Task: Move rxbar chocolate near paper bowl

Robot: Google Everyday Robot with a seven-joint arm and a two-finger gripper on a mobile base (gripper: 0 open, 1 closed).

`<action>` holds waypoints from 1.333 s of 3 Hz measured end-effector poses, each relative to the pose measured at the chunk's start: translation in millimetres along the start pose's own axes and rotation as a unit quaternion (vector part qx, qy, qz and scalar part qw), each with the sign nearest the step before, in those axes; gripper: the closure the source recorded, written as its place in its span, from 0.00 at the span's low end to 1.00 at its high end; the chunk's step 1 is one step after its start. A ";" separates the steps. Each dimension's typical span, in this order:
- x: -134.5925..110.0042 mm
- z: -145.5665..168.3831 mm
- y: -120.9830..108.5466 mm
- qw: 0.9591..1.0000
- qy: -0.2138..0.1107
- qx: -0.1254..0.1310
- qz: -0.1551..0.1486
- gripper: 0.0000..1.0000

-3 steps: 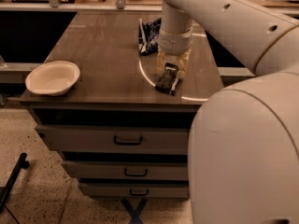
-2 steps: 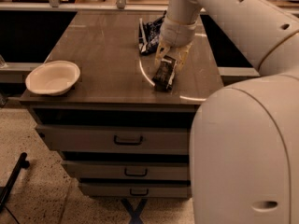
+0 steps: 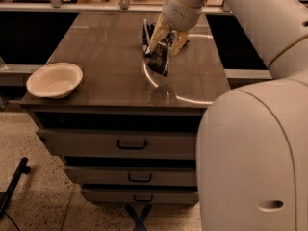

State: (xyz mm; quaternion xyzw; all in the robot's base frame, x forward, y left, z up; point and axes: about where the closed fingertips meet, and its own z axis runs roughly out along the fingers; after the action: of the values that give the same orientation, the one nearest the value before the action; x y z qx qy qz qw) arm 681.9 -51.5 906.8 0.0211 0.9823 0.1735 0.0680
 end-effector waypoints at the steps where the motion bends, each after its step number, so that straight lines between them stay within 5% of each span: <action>1: 0.0 0.0 0.0 1.000 0.000 0.000 0.000 1.00; 2: -3.5 -14.7 25.3 0.996 -0.047 -0.046 -0.061 1.00; 4: 2.3 -32.8 83.1 0.969 -0.117 -0.129 -0.177 1.00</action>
Offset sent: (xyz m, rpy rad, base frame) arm -0.0093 0.0351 0.0496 0.1393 -0.2844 0.1936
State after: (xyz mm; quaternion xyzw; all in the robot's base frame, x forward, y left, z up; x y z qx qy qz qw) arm 676.5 15.6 965.6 -0.1416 0.9249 0.2804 0.2141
